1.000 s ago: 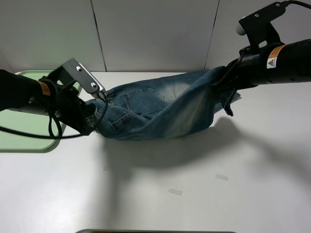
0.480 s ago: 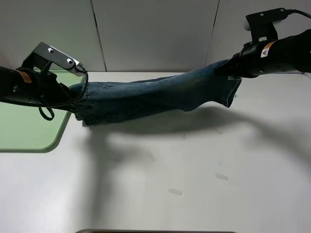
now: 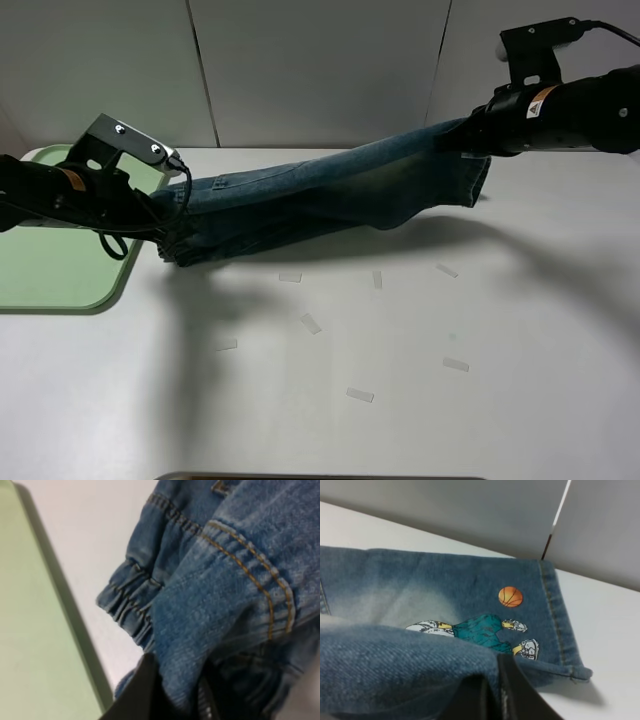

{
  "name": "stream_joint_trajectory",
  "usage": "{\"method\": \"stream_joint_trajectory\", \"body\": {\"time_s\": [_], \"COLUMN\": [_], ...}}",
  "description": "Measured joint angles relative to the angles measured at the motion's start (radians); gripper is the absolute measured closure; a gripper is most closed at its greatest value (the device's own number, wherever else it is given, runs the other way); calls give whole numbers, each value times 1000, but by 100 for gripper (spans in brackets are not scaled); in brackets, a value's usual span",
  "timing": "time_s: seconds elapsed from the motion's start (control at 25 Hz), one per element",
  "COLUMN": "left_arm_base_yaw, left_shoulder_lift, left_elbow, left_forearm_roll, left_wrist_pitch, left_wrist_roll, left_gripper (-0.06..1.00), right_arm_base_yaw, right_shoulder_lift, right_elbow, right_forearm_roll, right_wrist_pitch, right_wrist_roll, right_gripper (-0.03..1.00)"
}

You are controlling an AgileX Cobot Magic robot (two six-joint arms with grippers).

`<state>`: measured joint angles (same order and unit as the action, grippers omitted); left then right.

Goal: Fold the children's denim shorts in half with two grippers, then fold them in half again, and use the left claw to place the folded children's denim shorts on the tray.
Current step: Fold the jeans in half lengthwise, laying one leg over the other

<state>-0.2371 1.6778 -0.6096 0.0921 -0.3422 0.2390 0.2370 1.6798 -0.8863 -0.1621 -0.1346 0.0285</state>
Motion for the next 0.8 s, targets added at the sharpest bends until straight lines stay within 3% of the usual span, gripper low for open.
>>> {"method": "stream_joint_trajectory", "body": {"time_s": [0.24, 0.56, 0.8], "left_arm_base_yaw": [6, 6, 6], "left_shoulder_lift": [14, 16, 17], "left_elbow": [0, 0, 0], "left_forearm_roll": [0, 0, 0], "left_wrist_pitch": [-91, -124, -176], "left_wrist_roll": [0, 1, 59], "left_gripper": [81, 82, 82], "right_arm_base_yaw": [-9, -17, -54], "right_shoulder_lift": [28, 28, 34], "right_elbow": [-40, -59, -67], "right_forearm_roll": [0, 0, -1], "right_wrist_pitch": [-5, -11, -23], "right_wrist_roll": [0, 0, 0], "right_gripper": [99, 99, 99]}}
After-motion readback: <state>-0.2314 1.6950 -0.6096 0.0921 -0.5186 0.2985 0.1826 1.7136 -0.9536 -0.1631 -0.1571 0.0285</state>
